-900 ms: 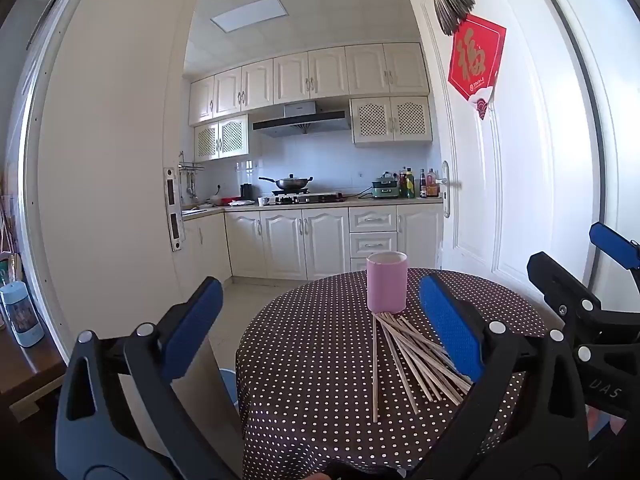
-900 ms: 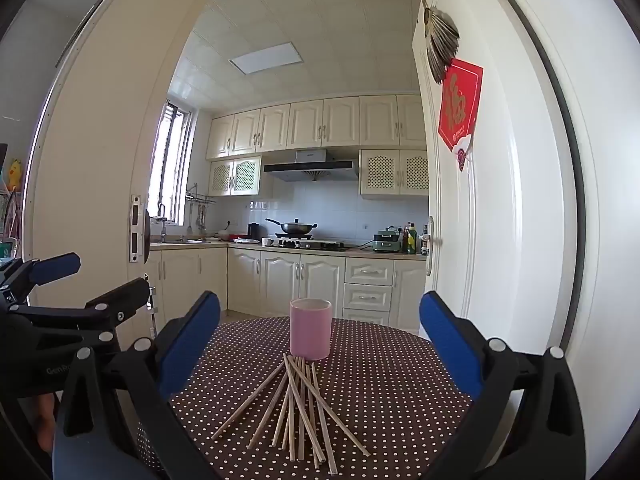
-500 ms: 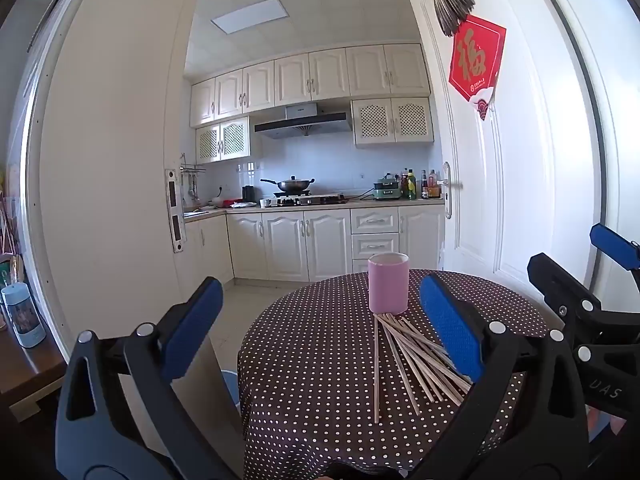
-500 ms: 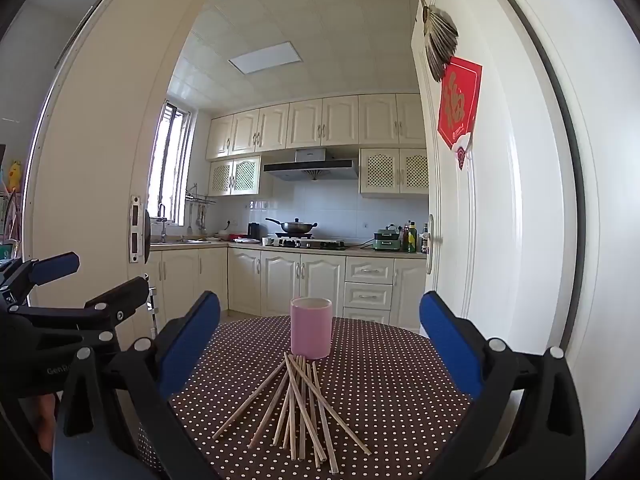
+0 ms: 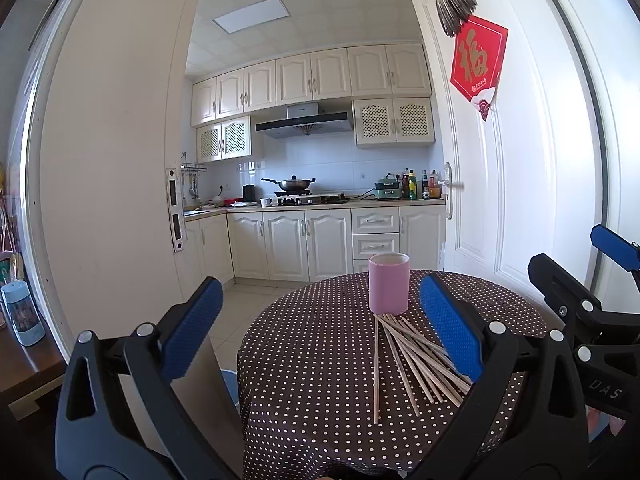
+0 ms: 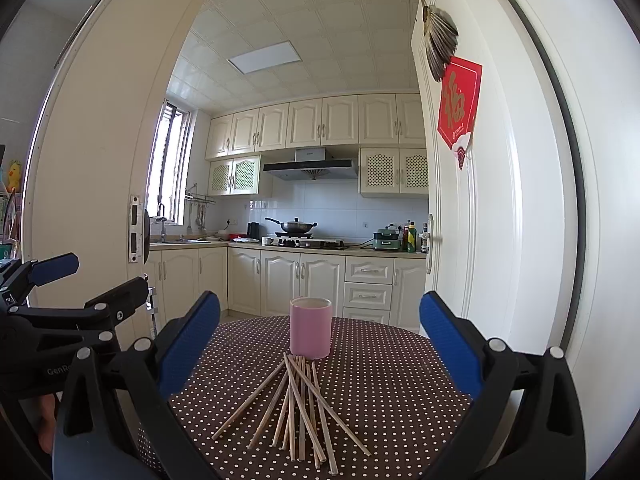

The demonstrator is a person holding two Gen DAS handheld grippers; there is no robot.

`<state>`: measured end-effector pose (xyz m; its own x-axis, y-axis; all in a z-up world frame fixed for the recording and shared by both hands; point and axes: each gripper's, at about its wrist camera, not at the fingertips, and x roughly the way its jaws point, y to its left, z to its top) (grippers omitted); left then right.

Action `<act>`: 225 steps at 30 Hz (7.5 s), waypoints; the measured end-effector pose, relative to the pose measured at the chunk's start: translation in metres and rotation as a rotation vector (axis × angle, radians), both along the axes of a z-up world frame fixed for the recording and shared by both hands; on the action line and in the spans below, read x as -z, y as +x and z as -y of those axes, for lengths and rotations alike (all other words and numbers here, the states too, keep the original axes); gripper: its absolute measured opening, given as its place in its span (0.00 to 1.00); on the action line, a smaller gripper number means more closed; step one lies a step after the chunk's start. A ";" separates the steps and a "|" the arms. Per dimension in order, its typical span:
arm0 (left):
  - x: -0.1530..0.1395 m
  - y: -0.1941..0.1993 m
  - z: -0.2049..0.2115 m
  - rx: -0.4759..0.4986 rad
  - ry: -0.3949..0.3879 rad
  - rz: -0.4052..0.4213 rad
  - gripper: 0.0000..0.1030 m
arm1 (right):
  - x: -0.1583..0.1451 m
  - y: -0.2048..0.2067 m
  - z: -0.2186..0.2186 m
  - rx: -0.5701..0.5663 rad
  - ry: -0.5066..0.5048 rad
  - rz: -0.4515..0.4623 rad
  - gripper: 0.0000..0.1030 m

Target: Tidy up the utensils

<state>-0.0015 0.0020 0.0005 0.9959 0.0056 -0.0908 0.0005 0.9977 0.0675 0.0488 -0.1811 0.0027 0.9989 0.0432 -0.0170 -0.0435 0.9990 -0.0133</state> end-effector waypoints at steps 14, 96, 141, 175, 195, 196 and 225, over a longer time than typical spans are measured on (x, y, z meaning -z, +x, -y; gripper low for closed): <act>0.000 0.000 -0.002 -0.002 -0.001 0.000 0.94 | 0.000 0.001 0.000 -0.001 0.002 -0.002 0.93; 0.002 0.014 0.000 -0.021 0.015 -0.036 0.94 | 0.001 0.012 0.003 -0.012 0.035 -0.067 0.93; 0.105 0.277 0.006 0.317 -0.095 -1.012 0.55 | 0.087 0.243 0.045 -0.285 0.096 -0.949 0.36; 0.109 0.371 0.043 0.296 -0.063 -1.054 0.06 | 0.055 0.272 0.060 -0.398 0.050 -1.018 0.05; -0.050 0.334 0.044 0.418 -0.107 -0.599 0.05 | -0.034 0.273 0.060 -0.453 0.219 -0.623 0.05; -0.053 0.336 0.045 0.421 -0.110 -0.585 0.05 | -0.038 0.276 0.060 -0.447 0.226 -0.592 0.05; -0.072 0.380 0.058 0.332 -0.108 -0.351 0.05 | -0.032 0.348 0.060 -0.192 0.213 -0.051 0.05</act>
